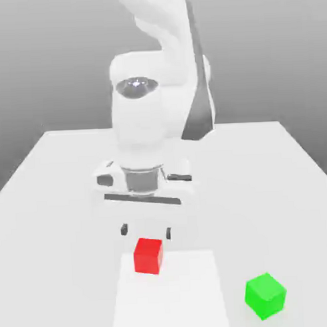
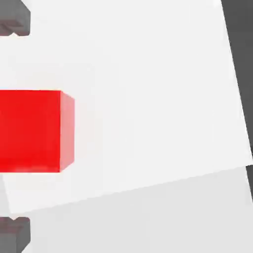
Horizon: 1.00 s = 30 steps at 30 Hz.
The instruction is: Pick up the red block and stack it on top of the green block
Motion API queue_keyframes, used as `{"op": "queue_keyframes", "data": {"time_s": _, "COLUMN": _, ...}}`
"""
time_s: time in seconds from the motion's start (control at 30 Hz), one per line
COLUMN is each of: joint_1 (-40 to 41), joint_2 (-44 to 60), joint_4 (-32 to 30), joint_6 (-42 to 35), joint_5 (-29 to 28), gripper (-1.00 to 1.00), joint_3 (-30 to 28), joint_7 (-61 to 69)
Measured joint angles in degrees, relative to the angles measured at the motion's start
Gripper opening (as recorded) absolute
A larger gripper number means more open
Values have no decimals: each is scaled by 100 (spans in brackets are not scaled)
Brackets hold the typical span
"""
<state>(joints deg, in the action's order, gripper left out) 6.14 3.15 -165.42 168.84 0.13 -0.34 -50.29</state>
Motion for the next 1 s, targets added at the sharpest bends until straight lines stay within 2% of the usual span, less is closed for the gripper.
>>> {"op": "queue_keyframes", "data": {"time_s": 0.1, "joint_1": 15, "joint_2": 636, "joint_4": 70, "joint_6": 543, "joint_5": 5, "gripper": 0, "joint_3": 16, "joint_7": 8}}
{"op": "queue_keyframes", "data": {"time_s": 0.13, "joint_1": 23, "joint_2": 758, "joint_4": 85, "joint_6": 649, "joint_5": 5, "gripper": -100, "joint_3": 22, "joint_7": 12}}
{"op": "queue_keyframes", "data": {"time_s": 0.37, "joint_1": 37, "joint_2": 747, "joint_4": 83, "joint_6": 641, "joint_5": -14, "gripper": -100, "joint_3": 33, "joint_7": -6}}
{"op": "queue_keyframes", "data": {"time_s": 0.63, "joint_1": -45, "joint_2": -676, "joint_4": -67, "joint_6": -634, "joint_5": -8, "gripper": -100, "joint_3": 42, "joint_7": -17}}
{"op": "queue_keyframes", "data": {"time_s": 1.0, "joint_1": -1731, "joint_2": 185, "joint_4": 2051, "joint_6": -1903, "joint_5": -153, "gripper": -100, "joint_3": 941, "joint_7": -834}}
